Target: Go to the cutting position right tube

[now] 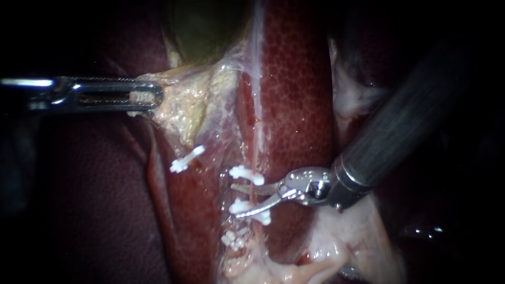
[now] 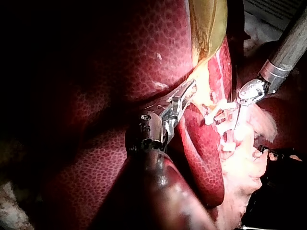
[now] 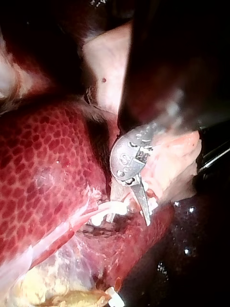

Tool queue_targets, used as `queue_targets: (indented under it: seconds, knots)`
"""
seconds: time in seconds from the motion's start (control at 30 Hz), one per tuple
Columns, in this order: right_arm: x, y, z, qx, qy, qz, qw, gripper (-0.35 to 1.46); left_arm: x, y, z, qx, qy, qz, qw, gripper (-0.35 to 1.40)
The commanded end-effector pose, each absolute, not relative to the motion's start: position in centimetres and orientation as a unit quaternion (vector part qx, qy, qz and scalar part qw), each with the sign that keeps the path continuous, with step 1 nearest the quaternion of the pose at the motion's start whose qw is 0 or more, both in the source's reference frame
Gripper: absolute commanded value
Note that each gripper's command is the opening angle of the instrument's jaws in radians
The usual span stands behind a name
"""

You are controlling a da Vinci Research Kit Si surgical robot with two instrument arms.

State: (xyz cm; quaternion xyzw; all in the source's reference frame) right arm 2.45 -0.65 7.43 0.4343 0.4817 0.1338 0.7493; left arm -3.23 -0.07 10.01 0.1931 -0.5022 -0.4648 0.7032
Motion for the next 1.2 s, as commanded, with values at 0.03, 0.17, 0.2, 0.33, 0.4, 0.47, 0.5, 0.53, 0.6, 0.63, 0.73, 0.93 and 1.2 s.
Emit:
queue_targets:
  seconds: [0.03,0.17,0.2,0.33,0.4,0.47,0.5,0.53,0.6,0.63,0.73,0.93,1.2]
  knots:
    - [2.46,-0.65,7.43,0.434,0.481,0.133,0.750,1.21,-3.23,-0.07,10.02,0.193,-0.502,-0.465,0.703,-0.35]
    - [2.49,-0.66,7.43,0.434,0.481,0.133,0.750,1.21,-3.24,-0.07,10.02,0.193,-0.502,-0.465,0.703,-0.35]
    - [2.50,-0.66,7.44,0.434,0.481,0.133,0.750,1.21,-3.24,-0.07,10.02,0.193,-0.502,-0.465,0.703,-0.35]
    - [2.56,-0.68,7.46,0.433,0.483,0.134,0.749,1.21,-3.24,-0.07,10.03,0.192,-0.502,-0.465,0.703,-0.35]
    - [2.59,-0.69,7.48,0.434,0.482,0.136,0.749,1.23,-3.24,-0.07,10.03,0.192,-0.502,-0.465,0.703,-0.35]
    - [2.61,-0.71,7.49,0.433,0.482,0.136,0.749,1.25,-3.25,-0.07,10.03,0.192,-0.502,-0.465,0.703,-0.35]
    - [2.61,-0.72,7.49,0.433,0.482,0.136,0.749,1.25,-3.25,-0.07,10.03,0.192,-0.502,-0.465,0.703,-0.35]
    - [2.62,-0.72,7.50,0.433,0.482,0.136,0.749,1.25,-3.25,-0.07,10.03,0.192,-0.502,-0.465,0.703,-0.35]
    - [2.62,-0.72,7.50,0.434,0.481,0.138,0.749,1.25,-3.25,-0.07,10.03,0.192,-0.502,-0.465,0.703,-0.35]
    - [2.62,-0.72,7.50,0.434,0.481,0.138,0.749,1.25,-3.25,-0.07,10.03,0.192,-0.502,-0.465,0.703,-0.35]
    - [2.62,-0.72,7.50,0.434,0.481,0.138,0.749,1.25,-3.25,-0.07,10.03,0.192,-0.502,-0.465,0.703,-0.35]
    - [2.61,-0.72,7.50,0.435,0.481,0.137,0.749,1.25,-3.25,-0.07,10.03,0.192,-0.502,-0.465,0.703,-0.35]
    - [2.60,-0.73,7.50,0.435,0.481,0.137,0.749,1.25,-3.24,-0.07,10.03,0.192,-0.502,-0.465,0.703,-0.35]
